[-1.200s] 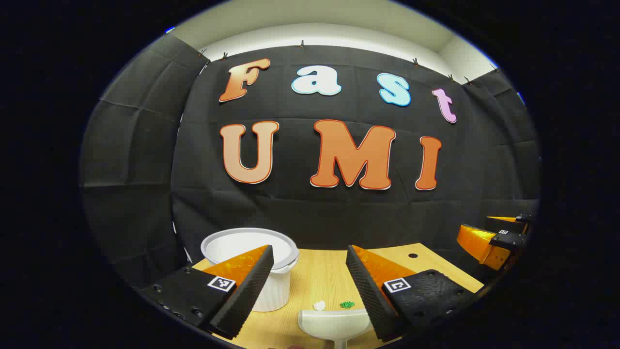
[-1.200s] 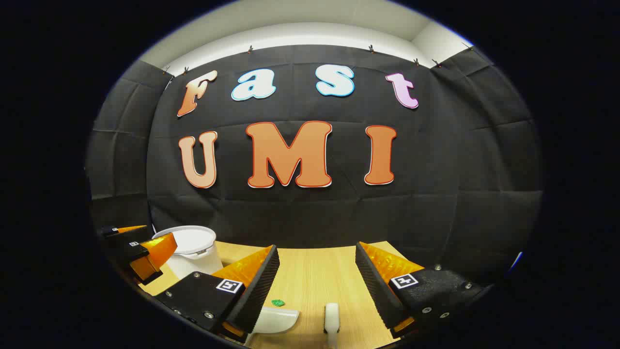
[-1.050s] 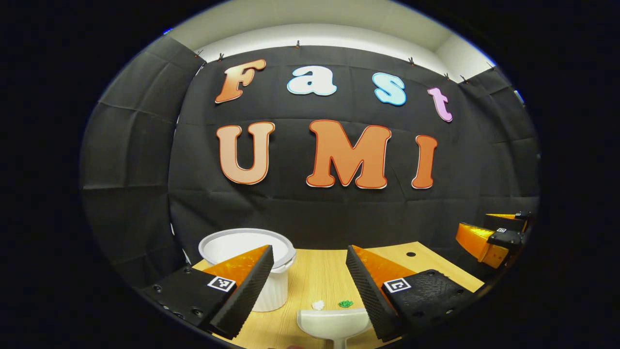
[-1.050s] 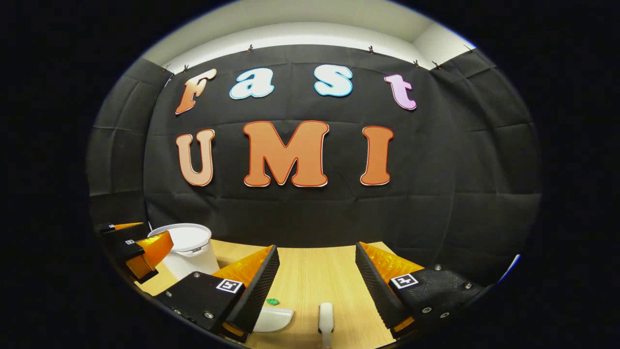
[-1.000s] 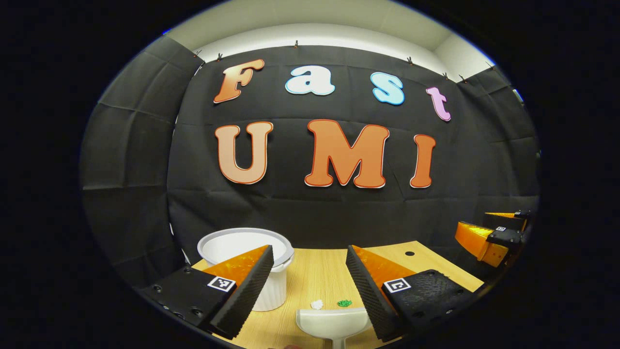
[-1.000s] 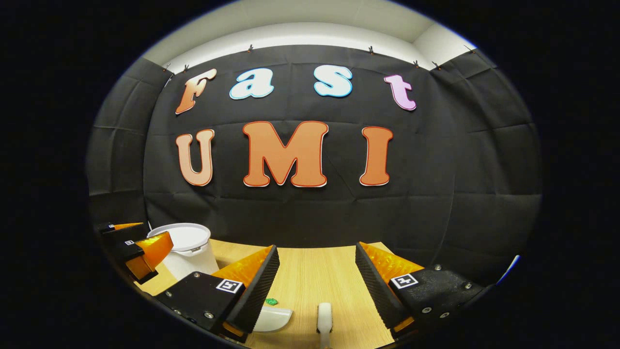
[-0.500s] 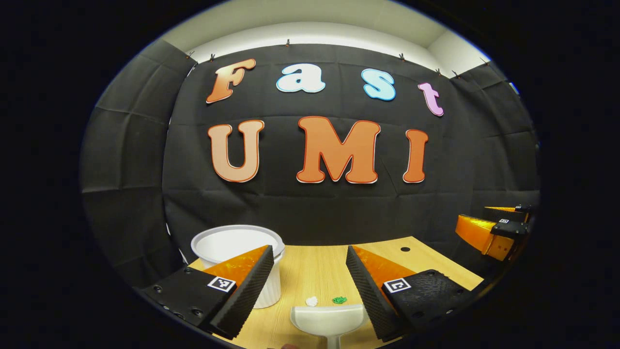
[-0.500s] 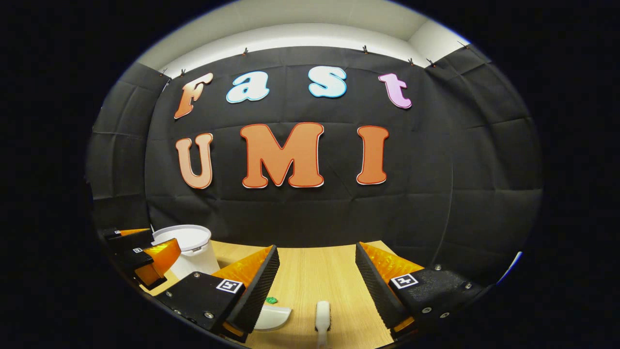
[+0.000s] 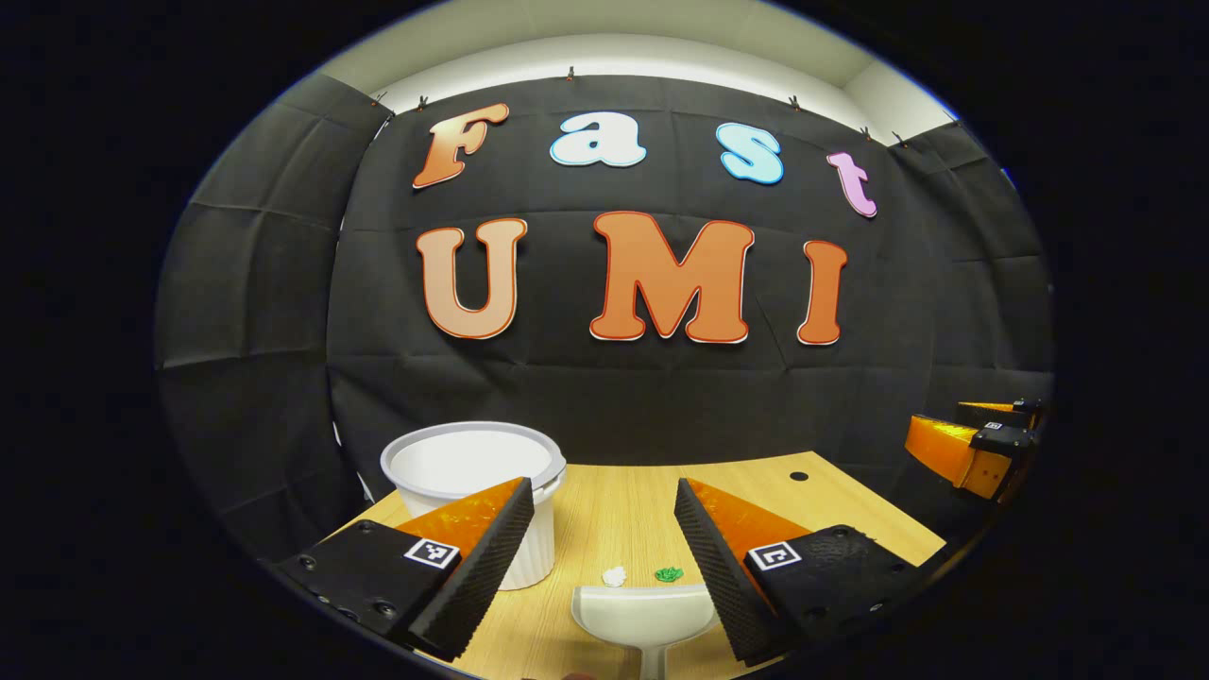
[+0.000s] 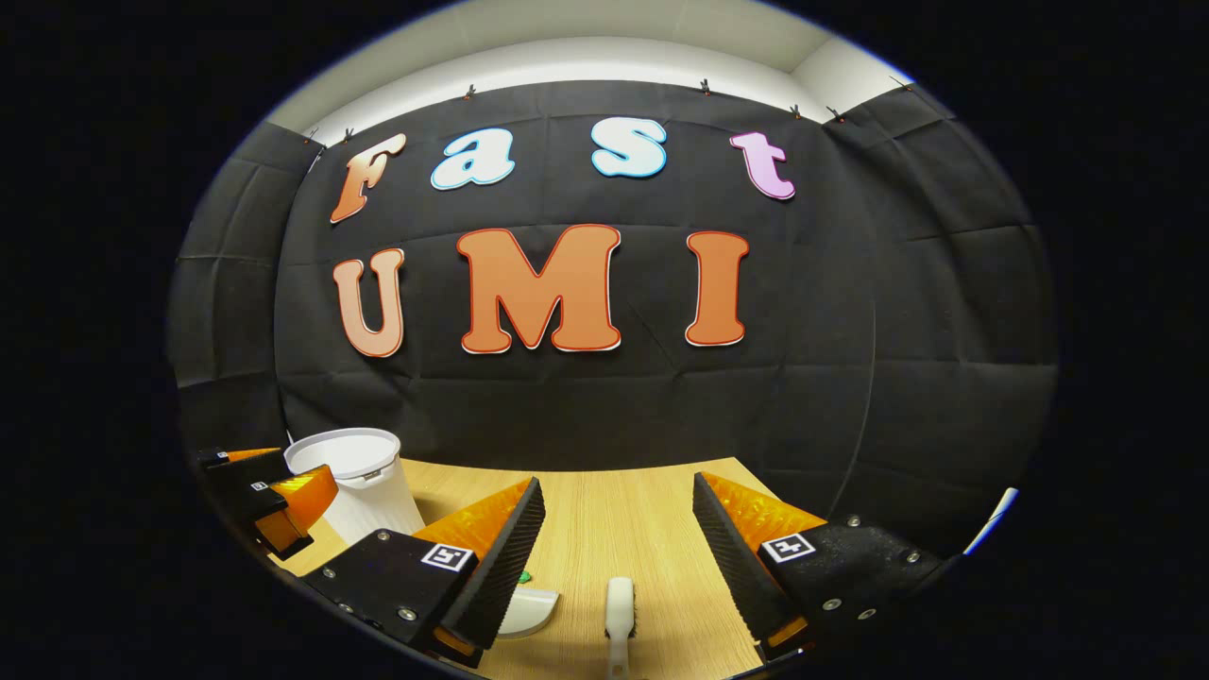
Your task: Pick up the small broom and dustpan from the desktop, sweep the trash into the dustpan with the broom, and then empty the trash into the garbage bin.
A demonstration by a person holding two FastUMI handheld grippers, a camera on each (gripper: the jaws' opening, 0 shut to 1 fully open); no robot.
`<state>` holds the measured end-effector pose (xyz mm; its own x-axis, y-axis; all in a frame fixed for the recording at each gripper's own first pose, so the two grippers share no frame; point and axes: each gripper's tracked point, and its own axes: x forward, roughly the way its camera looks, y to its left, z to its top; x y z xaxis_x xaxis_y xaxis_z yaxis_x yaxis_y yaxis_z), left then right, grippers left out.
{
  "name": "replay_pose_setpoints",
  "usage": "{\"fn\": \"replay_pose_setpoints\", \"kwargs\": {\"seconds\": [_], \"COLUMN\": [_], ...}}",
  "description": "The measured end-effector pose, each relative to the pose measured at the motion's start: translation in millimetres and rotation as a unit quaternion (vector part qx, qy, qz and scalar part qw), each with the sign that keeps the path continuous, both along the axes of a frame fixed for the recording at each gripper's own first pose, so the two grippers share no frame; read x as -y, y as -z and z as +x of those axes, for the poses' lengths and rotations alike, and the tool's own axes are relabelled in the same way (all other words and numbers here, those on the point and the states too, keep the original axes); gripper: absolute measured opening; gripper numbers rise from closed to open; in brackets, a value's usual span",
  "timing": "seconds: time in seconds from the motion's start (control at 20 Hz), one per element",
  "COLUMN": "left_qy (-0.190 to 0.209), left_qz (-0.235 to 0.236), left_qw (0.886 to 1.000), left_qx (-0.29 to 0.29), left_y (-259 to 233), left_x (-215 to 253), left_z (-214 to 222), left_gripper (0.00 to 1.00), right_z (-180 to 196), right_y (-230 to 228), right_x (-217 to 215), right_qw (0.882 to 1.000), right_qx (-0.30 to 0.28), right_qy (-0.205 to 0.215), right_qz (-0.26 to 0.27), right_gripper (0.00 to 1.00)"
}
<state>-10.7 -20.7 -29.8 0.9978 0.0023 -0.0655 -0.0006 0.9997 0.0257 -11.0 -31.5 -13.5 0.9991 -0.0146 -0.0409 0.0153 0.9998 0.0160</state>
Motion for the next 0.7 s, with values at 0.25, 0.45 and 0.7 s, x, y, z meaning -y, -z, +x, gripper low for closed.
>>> {"fn": "replay_pose_setpoints", "kwargs": {"seconds": [0.25, 0.45, 0.7], "left_qy": [-0.001, -0.001, 0.0], "left_qz": [-0.004, -0.003, -0.001], "left_qw": [1.0, 1.0, 1.0], "left_qx": [0.0, 0.004, 0.001], "left_y": [0, -3, 2], "left_x": [-2, -4, -7], "left_z": [3, -1, -4], "left_gripper": [0.95, 0.95, 0.95], "right_z": [4, 8, 11], "right_y": [2, -3, -2], "right_x": [-4, -8, -18], "right_qw": [1.0, 1.0, 1.0], "right_qx": [-0.004, 0.002, 0.002], "right_qy": [-0.006, -0.01, -0.025], "right_qz": [-0.004, -0.009, -0.013], "right_gripper": [0.95, 0.95, 0.95]}}
